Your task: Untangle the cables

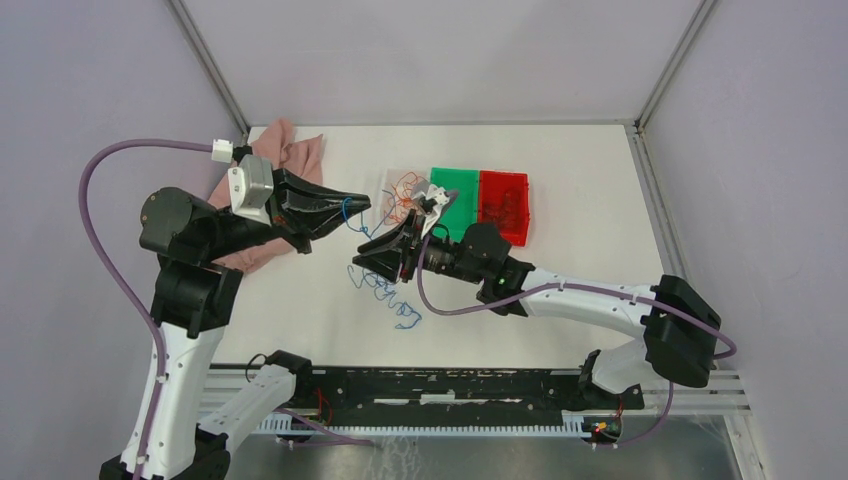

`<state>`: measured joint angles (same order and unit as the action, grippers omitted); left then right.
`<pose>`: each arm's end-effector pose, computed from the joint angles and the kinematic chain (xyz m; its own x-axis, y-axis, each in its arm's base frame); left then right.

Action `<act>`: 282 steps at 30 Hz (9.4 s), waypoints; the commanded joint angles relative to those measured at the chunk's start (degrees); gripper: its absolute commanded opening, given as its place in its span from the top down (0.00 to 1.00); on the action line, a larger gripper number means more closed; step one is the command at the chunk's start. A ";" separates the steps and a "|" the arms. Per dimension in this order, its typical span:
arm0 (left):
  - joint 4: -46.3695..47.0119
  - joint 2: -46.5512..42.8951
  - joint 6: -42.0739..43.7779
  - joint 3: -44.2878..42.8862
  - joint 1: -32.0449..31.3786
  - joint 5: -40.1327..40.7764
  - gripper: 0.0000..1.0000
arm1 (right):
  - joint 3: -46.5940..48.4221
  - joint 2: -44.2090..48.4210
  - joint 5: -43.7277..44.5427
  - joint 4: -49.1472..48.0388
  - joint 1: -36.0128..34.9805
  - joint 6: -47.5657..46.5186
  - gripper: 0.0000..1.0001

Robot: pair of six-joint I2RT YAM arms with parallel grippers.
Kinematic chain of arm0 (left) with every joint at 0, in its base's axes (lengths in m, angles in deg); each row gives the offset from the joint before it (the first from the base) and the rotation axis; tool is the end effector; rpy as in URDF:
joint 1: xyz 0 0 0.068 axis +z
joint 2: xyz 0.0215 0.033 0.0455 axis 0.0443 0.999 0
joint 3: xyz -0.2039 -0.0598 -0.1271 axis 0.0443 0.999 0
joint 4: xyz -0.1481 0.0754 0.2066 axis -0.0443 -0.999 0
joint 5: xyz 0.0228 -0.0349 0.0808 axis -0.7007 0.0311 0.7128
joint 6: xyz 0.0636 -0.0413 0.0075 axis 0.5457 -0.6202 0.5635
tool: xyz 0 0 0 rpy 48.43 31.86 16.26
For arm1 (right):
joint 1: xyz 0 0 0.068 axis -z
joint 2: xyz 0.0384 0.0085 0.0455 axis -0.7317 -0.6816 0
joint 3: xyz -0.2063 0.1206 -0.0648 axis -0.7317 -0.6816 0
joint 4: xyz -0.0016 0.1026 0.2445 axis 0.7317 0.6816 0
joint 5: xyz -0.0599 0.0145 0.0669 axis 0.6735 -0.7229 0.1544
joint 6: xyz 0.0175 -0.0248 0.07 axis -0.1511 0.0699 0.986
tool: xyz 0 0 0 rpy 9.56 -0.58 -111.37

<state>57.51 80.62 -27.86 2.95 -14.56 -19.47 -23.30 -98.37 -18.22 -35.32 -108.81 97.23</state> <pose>0.1320 -0.0966 0.4995 0.1735 -0.1342 -0.9756 0.9491 0.2874 0.1292 0.1609 0.3342 0.3154 -0.4366 0.2908 -0.8514 -0.8713 0.0992 0.4807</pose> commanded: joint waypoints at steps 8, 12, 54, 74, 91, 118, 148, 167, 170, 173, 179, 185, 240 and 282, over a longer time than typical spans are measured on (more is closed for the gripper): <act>0.86 -0.08 2.19 -2.11 -0.12 0.52 0.96 | -3.73 7.70 6.45 6.04 0.12 -1.78 0.58; 0.29 0.00 3.44 -1.89 -0.10 0.81 0.96 | -4.45 13.31 7.52 13.25 0.34 -3.76 0.54; 1.53 2.90 3.41 -5.93 -0.17 5.02 0.95 | 2.13 -8.47 -4.94 -11.71 0.19 10.74 0.65; 0.80 8.60 11.19 -17.31 -0.12 15.96 0.96 | -2.18 -20.65 -3.43 -22.01 0.23 15.80 0.69; 5.00 16.88 9.71 -29.39 -0.12 25.67 0.97 | -2.17 -21.45 -2.42 -15.55 0.01 11.57 0.69; 3.80 12.32 15.82 -13.19 -0.12 24.97 0.97 | -8.21 -5.80 2.20 2.21 4.90 5.06 0.61; 11.63 41.95 12.31 -14.94 -9.21 24.94 0.97 | -6.51 14.85 32.96 34.15 22.14 -6.97 0.44; 8.38 58.39 18.41 -20.13 -9.99 27.26 0.97 | -9.67 14.20 31.27 31.94 27.94 -5.07 0.51; 6.69 60.36 19.33 -20.85 -10.13 27.09 0.97 | -10.70 15.58 31.28 32.47 28.52 -4.89 0.52; 6.81 60.98 19.37 -20.42 -10.63 27.39 0.97 | -11.48 16.81 31.38 32.86 28.96 -4.77 0.52; 11.45 60.52 20.04 -18.28 -12.65 30.25 0.97 | -11.99 17.37 30.70 33.18 29.37 -4.05 0.53; 4.90 61.75 23.39 -19.65 -14.04 33.69 0.97 | -12.38 18.02 30.30 33.37 29.52 -3.31 0.54; -31.97 44.88 41.47 -19.58 2.08 16.31 0.11 | 0.19 0.44 3.66 38.67 15.10 -8.45 0.43; -23.58 25.68 29.21 2.90 12.54 23.67 0.15 | 4.43 -14.55 23.41 44.71 -0.85 -2.61 0.32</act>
<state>32.26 107.25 3.22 6.64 -2.41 4.75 -22.92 -108.88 5.39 7.68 -108.35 92.08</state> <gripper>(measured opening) 0.854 0.700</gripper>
